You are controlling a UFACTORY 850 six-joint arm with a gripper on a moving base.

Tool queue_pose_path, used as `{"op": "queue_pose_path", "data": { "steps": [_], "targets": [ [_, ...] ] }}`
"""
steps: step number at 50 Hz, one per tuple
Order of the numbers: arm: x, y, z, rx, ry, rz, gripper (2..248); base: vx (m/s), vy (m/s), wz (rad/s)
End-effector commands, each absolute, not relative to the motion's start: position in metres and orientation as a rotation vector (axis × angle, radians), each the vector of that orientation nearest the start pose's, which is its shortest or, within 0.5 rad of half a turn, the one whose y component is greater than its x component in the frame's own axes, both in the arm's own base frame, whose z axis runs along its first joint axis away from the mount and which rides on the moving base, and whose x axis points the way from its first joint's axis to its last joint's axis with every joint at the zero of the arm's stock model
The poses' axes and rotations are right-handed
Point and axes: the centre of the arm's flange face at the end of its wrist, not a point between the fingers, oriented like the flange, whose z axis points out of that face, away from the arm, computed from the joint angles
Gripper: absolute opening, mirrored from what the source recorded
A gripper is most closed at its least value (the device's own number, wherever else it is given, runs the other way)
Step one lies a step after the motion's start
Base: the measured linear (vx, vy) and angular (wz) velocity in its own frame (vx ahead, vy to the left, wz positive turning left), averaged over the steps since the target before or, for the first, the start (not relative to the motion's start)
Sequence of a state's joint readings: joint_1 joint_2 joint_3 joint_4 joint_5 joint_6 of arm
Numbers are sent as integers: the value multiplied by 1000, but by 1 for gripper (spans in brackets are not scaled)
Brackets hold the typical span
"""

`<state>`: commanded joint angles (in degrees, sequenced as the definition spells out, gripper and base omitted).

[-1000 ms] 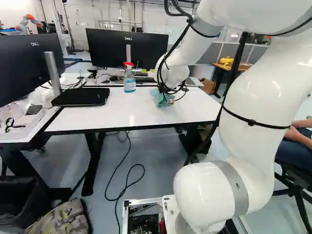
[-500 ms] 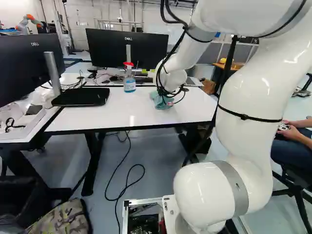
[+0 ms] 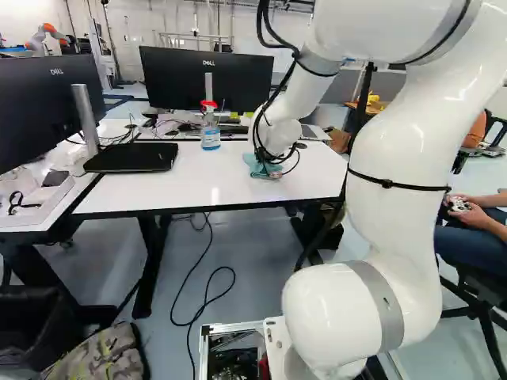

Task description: Clean the table with the green towel

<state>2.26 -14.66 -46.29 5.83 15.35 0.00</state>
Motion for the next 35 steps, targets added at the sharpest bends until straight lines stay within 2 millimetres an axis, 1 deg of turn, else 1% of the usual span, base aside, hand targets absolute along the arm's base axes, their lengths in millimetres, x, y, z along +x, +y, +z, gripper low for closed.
{"op": "queue_pose_path", "data": {
  "steps": [20,35],
  "targets": [
    [513,18,394,-2870,100,-1195,41,0,0,0],
    [513,18,394,-2870,100,-1194,41,0,0,0]
  ]
}}
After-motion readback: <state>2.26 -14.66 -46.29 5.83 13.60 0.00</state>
